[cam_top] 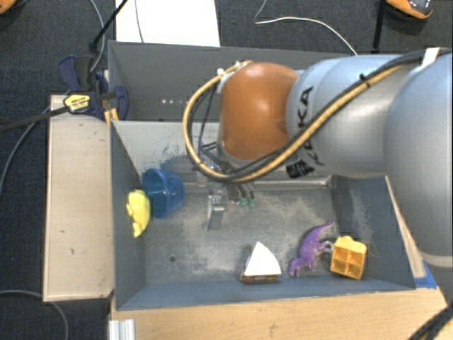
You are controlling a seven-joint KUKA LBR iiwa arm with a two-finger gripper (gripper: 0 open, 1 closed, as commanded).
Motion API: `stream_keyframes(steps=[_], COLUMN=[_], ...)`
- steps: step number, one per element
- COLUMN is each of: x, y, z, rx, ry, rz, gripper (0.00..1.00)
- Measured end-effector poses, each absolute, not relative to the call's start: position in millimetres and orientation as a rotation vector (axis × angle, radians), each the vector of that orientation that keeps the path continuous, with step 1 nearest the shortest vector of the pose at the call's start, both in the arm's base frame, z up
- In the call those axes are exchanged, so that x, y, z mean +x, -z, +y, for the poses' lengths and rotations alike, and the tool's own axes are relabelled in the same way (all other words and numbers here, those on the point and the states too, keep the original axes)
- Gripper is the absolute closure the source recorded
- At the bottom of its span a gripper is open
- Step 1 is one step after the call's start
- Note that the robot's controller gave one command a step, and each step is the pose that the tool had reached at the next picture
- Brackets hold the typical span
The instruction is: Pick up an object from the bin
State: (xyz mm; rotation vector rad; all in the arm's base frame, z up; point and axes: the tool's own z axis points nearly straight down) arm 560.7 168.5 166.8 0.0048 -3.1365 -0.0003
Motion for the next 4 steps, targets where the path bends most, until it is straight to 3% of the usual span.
stream_keyframes(steps=[1, 2, 3, 4], x=[562.6, 589.0, 588.6, 592.3], y=[-172, -143, -136, -130], z=[168, 236, 254, 246], rx=[-0.003, 0.055, 0.427, -0.038], ry=[0.002, 0.004, 0.005, 0.007], rz=[-3.145, -3.143, -3.119, -3.149], gripper=[0.00, 0.00, 0.00, 0.00])
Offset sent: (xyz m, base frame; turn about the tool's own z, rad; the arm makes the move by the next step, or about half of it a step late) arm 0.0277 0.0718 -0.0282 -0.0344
